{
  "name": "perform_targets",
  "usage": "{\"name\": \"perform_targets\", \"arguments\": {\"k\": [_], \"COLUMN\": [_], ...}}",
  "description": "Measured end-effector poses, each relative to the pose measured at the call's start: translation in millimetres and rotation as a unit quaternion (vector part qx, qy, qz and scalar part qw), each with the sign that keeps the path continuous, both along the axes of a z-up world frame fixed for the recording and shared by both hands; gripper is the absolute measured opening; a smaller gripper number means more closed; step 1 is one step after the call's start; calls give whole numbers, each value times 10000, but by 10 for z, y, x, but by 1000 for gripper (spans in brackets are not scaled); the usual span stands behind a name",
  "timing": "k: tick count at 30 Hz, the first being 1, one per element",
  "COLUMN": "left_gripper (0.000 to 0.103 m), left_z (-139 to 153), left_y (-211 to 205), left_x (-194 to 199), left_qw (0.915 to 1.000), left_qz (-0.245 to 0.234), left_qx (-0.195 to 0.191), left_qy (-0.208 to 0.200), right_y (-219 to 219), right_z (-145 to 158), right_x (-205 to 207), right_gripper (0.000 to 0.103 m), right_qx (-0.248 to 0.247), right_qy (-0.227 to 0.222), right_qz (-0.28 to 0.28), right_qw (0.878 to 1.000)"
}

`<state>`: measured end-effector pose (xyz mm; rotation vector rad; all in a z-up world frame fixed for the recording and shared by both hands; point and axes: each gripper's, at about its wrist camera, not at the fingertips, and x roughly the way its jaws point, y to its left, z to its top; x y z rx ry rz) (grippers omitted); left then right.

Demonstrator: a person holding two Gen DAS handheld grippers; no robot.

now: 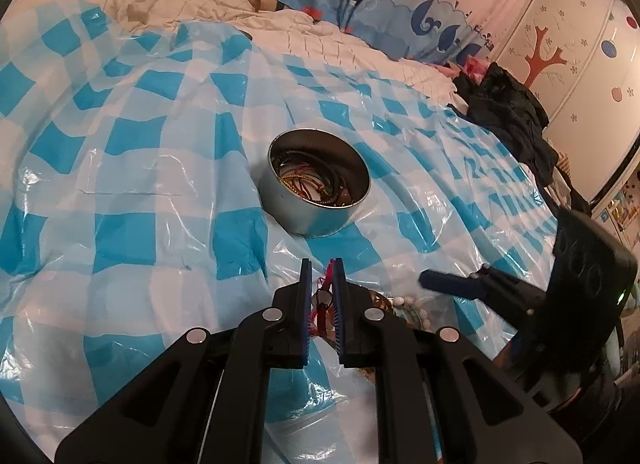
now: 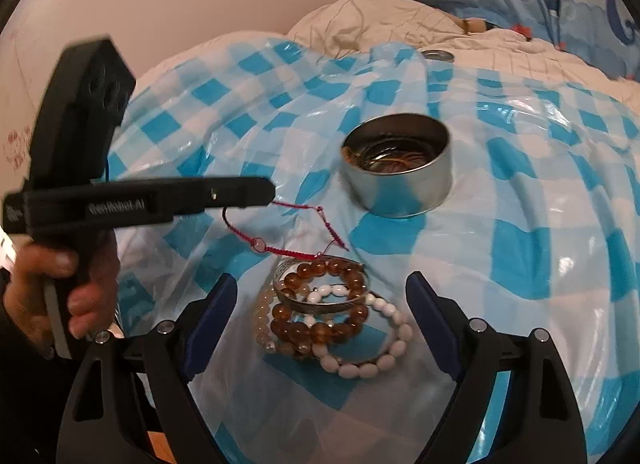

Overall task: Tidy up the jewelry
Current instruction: 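Lift the red string bracelet with the left tool while the right tool grasps the beaded bracelets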

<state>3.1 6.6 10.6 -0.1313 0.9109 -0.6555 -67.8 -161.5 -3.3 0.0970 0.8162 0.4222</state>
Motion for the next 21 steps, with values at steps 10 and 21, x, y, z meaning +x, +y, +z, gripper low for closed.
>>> {"name": "perform_targets", "arguments": {"k": [10, 21], "left_gripper": [9, 9], "left_z": [37, 46], "left_y": [42, 42], "left_x": [10, 10], "left_qw": [10000, 10000], "left_qz": [55, 52], "left_qx": [-36, 9], "left_qy": [-23, -59], "right_y": [140, 107], "right_z": [-150, -140], "right_x": [76, 72], "right_gripper": [63, 49], "right_qx": [-291, -226], "right_qy": [165, 145], "right_qz": [137, 83], "right_qw": [9993, 9996]}}
